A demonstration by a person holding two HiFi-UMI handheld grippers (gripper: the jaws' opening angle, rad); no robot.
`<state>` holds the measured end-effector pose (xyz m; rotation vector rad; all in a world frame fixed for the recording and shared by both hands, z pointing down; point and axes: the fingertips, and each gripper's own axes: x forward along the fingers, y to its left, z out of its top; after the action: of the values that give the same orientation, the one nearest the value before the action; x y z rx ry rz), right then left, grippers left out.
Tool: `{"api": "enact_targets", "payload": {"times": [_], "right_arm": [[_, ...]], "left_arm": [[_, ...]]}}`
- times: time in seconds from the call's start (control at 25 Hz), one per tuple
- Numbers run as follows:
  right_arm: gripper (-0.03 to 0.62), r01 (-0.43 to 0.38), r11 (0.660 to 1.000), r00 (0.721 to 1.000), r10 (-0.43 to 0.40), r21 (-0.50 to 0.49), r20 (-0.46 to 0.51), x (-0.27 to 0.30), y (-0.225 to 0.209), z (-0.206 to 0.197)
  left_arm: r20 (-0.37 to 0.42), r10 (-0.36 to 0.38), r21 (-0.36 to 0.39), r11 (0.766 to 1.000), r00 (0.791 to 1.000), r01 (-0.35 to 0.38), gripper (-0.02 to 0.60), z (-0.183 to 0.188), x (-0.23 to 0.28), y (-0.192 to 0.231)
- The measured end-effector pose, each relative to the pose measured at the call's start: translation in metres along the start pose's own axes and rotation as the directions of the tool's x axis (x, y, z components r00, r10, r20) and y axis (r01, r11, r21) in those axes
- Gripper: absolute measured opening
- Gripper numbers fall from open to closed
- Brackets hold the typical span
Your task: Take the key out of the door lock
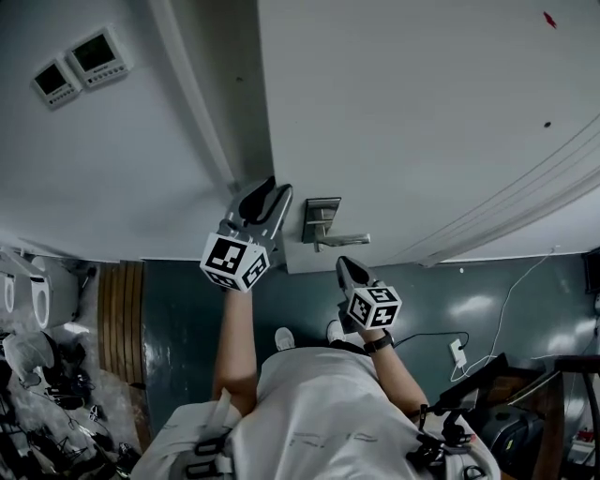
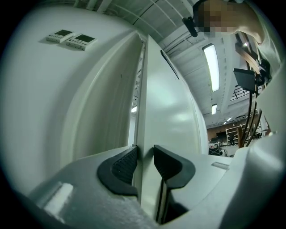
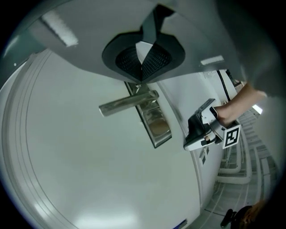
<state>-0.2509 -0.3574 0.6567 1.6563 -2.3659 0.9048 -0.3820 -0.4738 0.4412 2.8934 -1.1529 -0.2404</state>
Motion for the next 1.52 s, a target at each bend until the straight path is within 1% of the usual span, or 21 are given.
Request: {"api": "enact_targets", "payload": {"times": [0.08,0.12,0.16,0.2,0.24,0.36,0.44,0.52,0.56,0.6,0.64,0.68,0.8,0.84,0.88,1.0,1.16,1.24,1.28,1.36,1.52], "right_arm": [[-0.003,-0.061,0.996,0.998,0.061,0.068,-0.005,0.011,0.001,-0.009],[0.042,-0.1,0.988,0.995,0.101,0.12,-0.002,0.017,0.002,-0.013],[0.168,-0.136,0.974,0.99,0.138,0.18,0.0,0.024,0.003,-0.019],[0.241,-0.163,0.957,0.986,0.167,0.24,0.003,0.031,0.003,-0.024],[0.248,-0.18,0.937,0.983,0.185,0.299,0.011,0.037,0.002,-0.027],[0.247,-0.217,0.863,0.974,0.223,0.456,0.043,0.059,-0.001,-0.033],[0.234,-0.247,0.788,0.966,0.248,0.564,0.076,0.074,-0.005,-0.034],[0.19,-0.279,0.701,0.956,0.268,0.657,0.12,0.086,-0.009,-0.032],[0.164,-0.294,0.665,0.951,0.273,0.686,0.142,0.091,-0.011,-0.03],[0.136,-0.306,0.641,0.948,0.275,0.704,0.161,0.094,-0.012,-0.028],[0.101,-0.315,0.626,0.945,0.277,0.713,0.174,0.096,-0.013,-0.027],[0.083,-0.322,0.619,0.942,0.282,0.716,0.181,0.098,-0.013,-0.025],[0.043,-0.327,0.614,0.939,0.298,0.718,0.172,0.101,-0.009,-0.025],[0.034,-0.326,0.606,0.939,0.299,0.726,0.171,0.101,-0.008,-0.026],[0.029,-0.324,0.591,0.939,0.298,0.739,0.173,0.1,-0.008,-0.028],[0.026,-0.328,0.53,0.936,0.294,0.782,0.194,0.098,-0.011,-0.031],[0.028,-0.34,0.453,0.936,0.247,0.824,0.25,0.097,-0.013,-0.031],[0.026,-0.342,0.427,0.936,0.23,0.837,0.265,0.095,-0.013,-0.033],[0.028,-0.34,0.423,0.937,0.226,0.84,0.265,0.093,-0.013,-0.034],[0.028,-0.33,0.43,0.941,0.222,0.84,0.256,0.091,-0.012,-0.035],[0.027,-0.311,0.47,0.948,0.216,0.826,0.234,0.089,-0.01,-0.035]], "left_arm": [[0.003,0.009,-0.001,1.0,1.0,-0.009,0.123,0.001,0.0,0.001],[0.003,0.013,-0.001,1.0,1.0,-0.013,0.123,0.001,0.0,0.001],[0.003,0.016,0.0,1.0,1.0,-0.016,0.124,0.0,-0.001,0.001],[0.003,0.018,0.0,1.0,1.0,-0.018,0.124,-0.001,-0.001,0.0],[0.003,0.02,0.0,1.0,1.0,-0.02,0.124,-0.001,-0.001,0.0],[0.002,0.025,0.001,1.0,1.0,-0.025,0.126,-0.001,-0.001,0.0],[0.0,0.03,0.002,1.0,1.0,-0.03,0.126,0.0,-0.001,0.0],[-0.003,0.036,0.0,0.999,0.999,-0.036,0.126,0.0,-0.001,0.0],[-0.005,0.038,-0.001,0.999,0.999,-0.038,0.126,-0.001,-0.001,0.0],[-0.006,0.041,-0.001,0.999,0.999,-0.041,0.126,-0.001,-0.001,0.0],[-0.008,0.043,-0.002,0.999,0.999,-0.043,0.126,-0.001,-0.001,0.0],[-0.009,0.045,-0.002,0.999,0.999,-0.045,0.126,-0.001,-0.001,-0.001],[-0.011,0.052,-0.001,0.999,0.999,-0.052,0.126,0.0,-0.002,-0.001],[-0.01,0.055,-0.001,0.998,0.998,-0.055,0.127,0.0,-0.002,-0.001],[-0.009,0.059,-0.001,0.998,0.998,-0.059,0.126,0.0,-0.003,-0.001],[-0.012,0.076,-0.005,0.997,0.997,-0.076,0.127,0.0,-0.004,0.0],[-0.05,0.086,-0.007,0.996,0.995,-0.087,0.13,0.0,-0.002,0.001],[-0.063,0.084,-0.005,0.996,0.994,-0.085,0.13,0.0,-0.002,0.0],[-0.064,0.085,-0.006,0.996,0.994,-0.085,0.13,0.0,-0.002,0.0],[-0.065,0.088,-0.008,0.996,0.994,-0.089,0.13,0.0,-0.004,0.0],[-0.081,0.081,-0.003,0.997,0.993,-0.082,0.13,0.0,-0.005,0.0]]}}
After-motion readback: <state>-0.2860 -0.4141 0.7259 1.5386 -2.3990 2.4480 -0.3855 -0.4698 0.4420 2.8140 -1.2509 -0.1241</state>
